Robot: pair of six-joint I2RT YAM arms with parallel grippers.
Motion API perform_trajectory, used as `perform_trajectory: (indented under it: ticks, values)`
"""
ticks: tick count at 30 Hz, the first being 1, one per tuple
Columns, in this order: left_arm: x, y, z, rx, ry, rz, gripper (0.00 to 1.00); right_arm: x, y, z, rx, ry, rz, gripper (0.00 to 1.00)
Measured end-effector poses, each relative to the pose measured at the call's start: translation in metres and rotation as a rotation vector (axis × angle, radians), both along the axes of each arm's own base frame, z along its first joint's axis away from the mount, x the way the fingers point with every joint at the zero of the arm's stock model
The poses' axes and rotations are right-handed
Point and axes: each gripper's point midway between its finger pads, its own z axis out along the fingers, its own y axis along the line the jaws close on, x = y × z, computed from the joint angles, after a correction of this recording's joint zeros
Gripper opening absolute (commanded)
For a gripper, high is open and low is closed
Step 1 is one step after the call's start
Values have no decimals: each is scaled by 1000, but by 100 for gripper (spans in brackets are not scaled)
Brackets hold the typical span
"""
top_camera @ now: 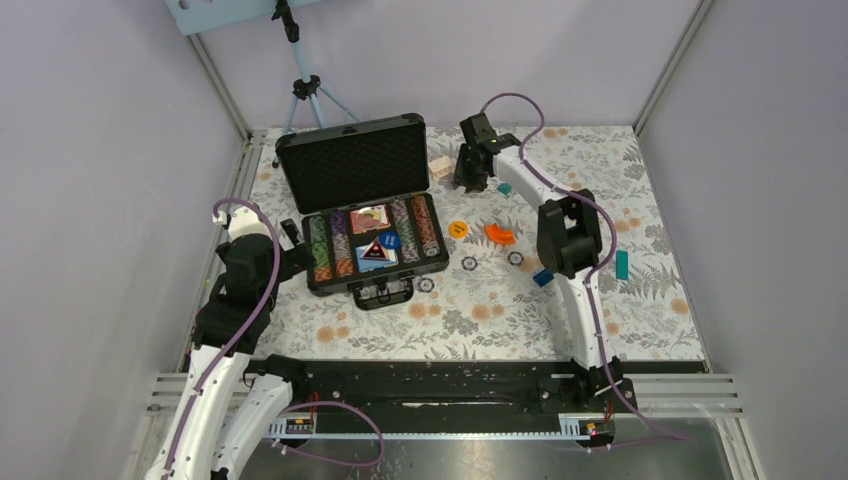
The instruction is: Pack up texas hold em set
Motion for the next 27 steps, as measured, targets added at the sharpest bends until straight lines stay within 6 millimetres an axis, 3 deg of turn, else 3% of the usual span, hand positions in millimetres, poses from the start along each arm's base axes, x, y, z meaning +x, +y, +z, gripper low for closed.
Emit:
perform_trajectory:
  ticks: [4,8,27]
  values:
    - [0,0,0,1,2,-1,99,-6,13,-23,-27,46,36,42]
    - [0,0,-1,2,5,-1,99,-27,20,-50,-66,131,64,42]
    - [1,-1,-1,1,5,-4,99,-90,-10,-55,-355,221,149,40]
